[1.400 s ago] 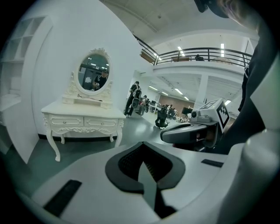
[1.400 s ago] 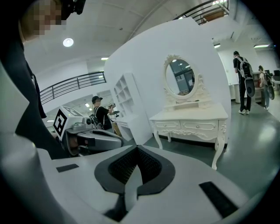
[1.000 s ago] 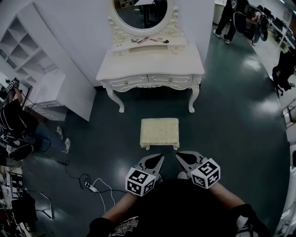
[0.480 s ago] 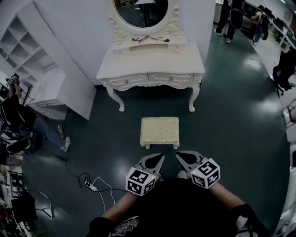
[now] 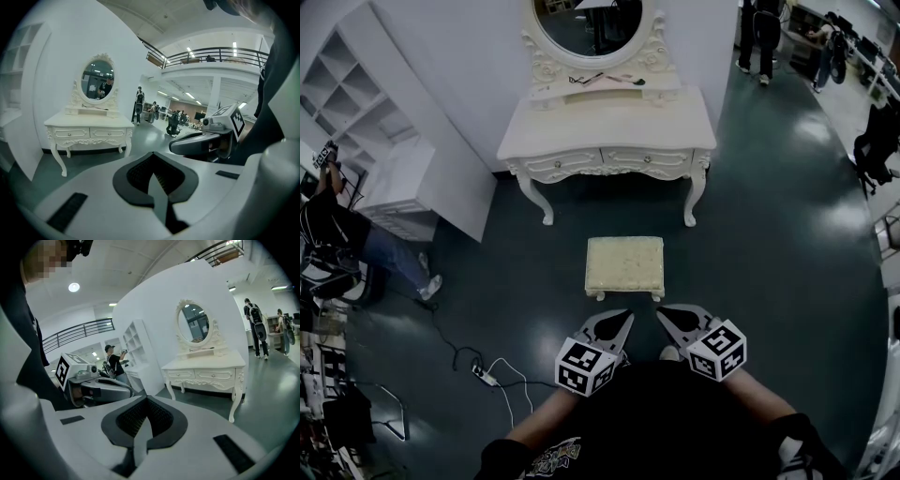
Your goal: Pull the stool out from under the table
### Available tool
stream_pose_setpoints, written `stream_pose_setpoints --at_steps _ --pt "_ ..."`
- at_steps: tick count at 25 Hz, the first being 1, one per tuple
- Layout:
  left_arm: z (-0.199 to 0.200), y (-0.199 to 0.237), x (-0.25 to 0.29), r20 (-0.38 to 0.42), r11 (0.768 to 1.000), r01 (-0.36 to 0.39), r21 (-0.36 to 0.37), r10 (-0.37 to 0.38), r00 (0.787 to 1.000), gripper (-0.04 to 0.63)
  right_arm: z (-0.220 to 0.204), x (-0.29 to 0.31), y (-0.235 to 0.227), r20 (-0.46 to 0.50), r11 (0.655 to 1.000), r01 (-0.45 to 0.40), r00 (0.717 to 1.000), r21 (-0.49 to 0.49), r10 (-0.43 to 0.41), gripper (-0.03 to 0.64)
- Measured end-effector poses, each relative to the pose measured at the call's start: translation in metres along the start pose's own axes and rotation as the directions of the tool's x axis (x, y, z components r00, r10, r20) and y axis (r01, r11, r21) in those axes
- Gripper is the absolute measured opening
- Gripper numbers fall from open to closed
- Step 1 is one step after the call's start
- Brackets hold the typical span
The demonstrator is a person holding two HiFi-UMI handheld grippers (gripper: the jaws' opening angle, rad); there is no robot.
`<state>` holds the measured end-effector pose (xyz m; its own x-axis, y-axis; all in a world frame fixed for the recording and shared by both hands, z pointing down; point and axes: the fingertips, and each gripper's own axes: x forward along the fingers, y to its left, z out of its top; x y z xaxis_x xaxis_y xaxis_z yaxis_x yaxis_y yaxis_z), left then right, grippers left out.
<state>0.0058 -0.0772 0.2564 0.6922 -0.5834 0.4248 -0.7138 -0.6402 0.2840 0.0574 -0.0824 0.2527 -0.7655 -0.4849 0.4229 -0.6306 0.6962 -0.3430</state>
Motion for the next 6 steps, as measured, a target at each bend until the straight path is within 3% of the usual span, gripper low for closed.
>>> stream_pose_setpoints --at_steps 6 --pt "-0.0016 -0.0021 -0.0019 0.001 1.000 0.000 0.001 0.000 1.000 0.008 -0.0009 -0.0014 0.0021 0.003 1.000 0.000 1.000 -0.001 0.000 0.028"
